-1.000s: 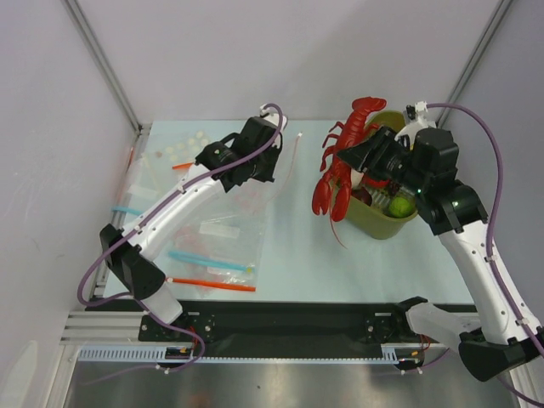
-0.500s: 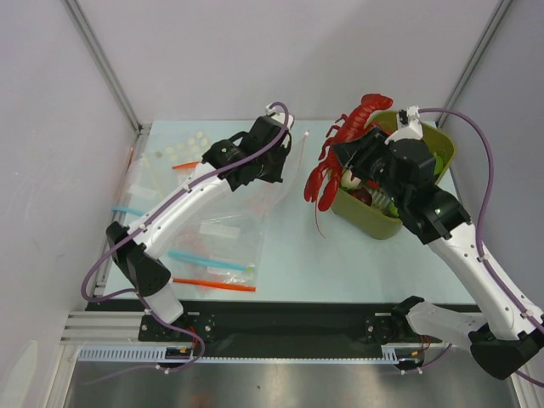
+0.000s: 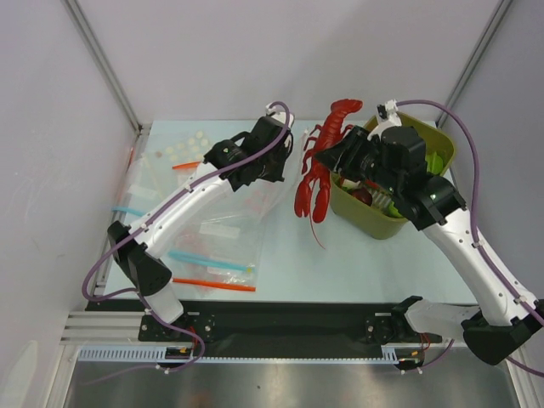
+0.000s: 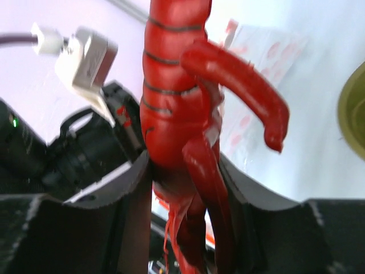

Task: Place the food in the zip-top bag and seal the zipper
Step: Place the fake lobster in the zipper food storage bag.

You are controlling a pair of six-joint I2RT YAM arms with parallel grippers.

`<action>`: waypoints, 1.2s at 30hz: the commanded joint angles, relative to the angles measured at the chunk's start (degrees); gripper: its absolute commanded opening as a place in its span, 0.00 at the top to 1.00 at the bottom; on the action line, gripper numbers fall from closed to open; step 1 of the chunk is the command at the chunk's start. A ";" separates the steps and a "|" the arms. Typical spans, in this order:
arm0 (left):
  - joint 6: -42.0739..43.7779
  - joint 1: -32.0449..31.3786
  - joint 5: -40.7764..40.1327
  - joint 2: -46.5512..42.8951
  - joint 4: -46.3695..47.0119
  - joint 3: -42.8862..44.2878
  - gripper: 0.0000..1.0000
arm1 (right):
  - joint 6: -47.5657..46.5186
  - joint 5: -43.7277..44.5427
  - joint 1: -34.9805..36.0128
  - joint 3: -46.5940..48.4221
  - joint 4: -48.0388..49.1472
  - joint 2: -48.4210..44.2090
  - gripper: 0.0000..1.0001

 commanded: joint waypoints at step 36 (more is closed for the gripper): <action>11.56 -3.54 4.25 -8.81 20.36 -13.20 1.00 | 2.32 -38.44 0.84 -4.22 -18.98 -0.39 1.00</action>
